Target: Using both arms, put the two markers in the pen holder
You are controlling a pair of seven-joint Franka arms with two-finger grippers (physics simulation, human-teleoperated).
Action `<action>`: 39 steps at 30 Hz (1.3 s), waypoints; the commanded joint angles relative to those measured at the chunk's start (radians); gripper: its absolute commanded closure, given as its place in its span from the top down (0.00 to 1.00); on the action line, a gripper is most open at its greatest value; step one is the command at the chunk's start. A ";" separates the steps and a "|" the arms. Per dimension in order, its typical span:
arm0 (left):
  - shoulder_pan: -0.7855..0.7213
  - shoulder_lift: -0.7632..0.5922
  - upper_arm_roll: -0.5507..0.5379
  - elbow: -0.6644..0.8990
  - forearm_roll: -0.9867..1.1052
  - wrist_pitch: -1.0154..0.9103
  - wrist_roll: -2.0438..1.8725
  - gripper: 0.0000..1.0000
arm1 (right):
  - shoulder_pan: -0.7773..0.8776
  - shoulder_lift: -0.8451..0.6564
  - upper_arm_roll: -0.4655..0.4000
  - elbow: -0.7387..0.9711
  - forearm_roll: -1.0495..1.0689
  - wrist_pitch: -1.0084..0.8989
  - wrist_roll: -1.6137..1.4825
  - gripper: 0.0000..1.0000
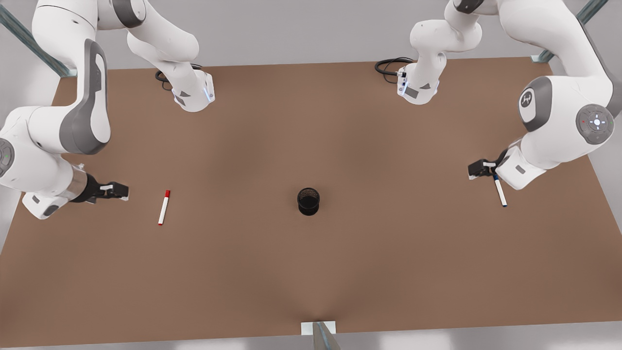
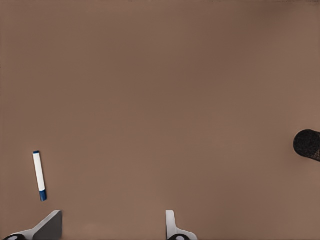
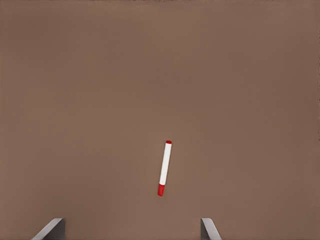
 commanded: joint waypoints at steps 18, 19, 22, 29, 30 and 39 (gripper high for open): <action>0.452 0.205 0.008 -0.492 -0.007 0.814 0.626 1.00 | -0.003 0.000 -0.003 0.000 0.001 0.034 -0.056 1.00; 0.473 0.230 0.008 -0.507 -0.007 0.860 0.639 1.00 | -0.003 0.000 -0.003 0.000 0.001 0.034 -0.056 1.00; 0.478 0.265 0.009 -0.556 -0.007 0.943 0.658 1.00 | -0.003 0.005 -0.005 0.000 0.001 0.034 -0.064 1.00; 0.478 0.320 0.009 -0.558 -0.004 0.992 0.663 0.90 | 0.004 0.008 -0.005 -0.001 -0.001 0.070 -0.062 1.00; 0.480 0.325 0.009 -0.558 -0.004 0.992 0.664 0.77 | 0.003 0.020 -0.003 -0.004 -0.001 0.101 -0.062 1.00; 0.486 0.358 0.009 -0.556 -0.002 0.997 0.672 0.63 | -0.006 0.157 0.002 -0.263 0.001 0.391 0.082 1.00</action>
